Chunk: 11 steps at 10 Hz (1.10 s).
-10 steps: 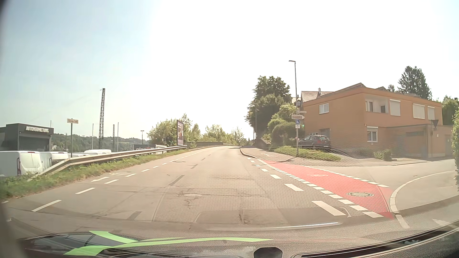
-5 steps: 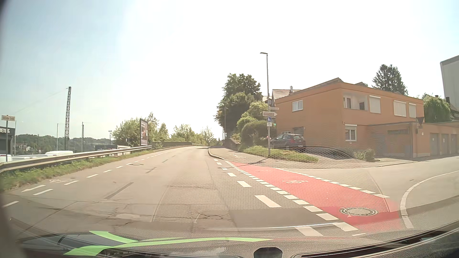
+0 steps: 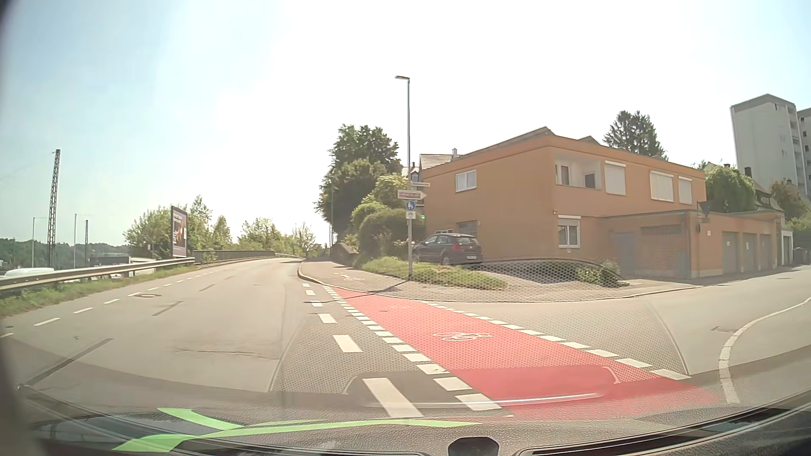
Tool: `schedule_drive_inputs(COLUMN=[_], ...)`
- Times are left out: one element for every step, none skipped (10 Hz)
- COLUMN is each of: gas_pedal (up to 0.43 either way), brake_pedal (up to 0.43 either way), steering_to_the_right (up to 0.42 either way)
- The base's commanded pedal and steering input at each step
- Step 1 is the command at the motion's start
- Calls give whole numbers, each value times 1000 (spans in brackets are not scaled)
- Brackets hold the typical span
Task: Follow the waypoints while adhering to traffic rules and regulations
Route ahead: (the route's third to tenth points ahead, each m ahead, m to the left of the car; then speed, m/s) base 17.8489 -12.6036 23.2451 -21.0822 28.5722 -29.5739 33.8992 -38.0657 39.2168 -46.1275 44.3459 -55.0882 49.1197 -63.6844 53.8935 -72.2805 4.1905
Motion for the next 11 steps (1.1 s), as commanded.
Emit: schedule_drive_inputs(gas_pedal=[0,0,0,0,0,0,0,0,0,0,0], brake_pedal=[0,0,0,0,0,0,0,0,0,0,0], steering_to_the_right=[310,327,335,335,334,333,330,325,323,323,323])
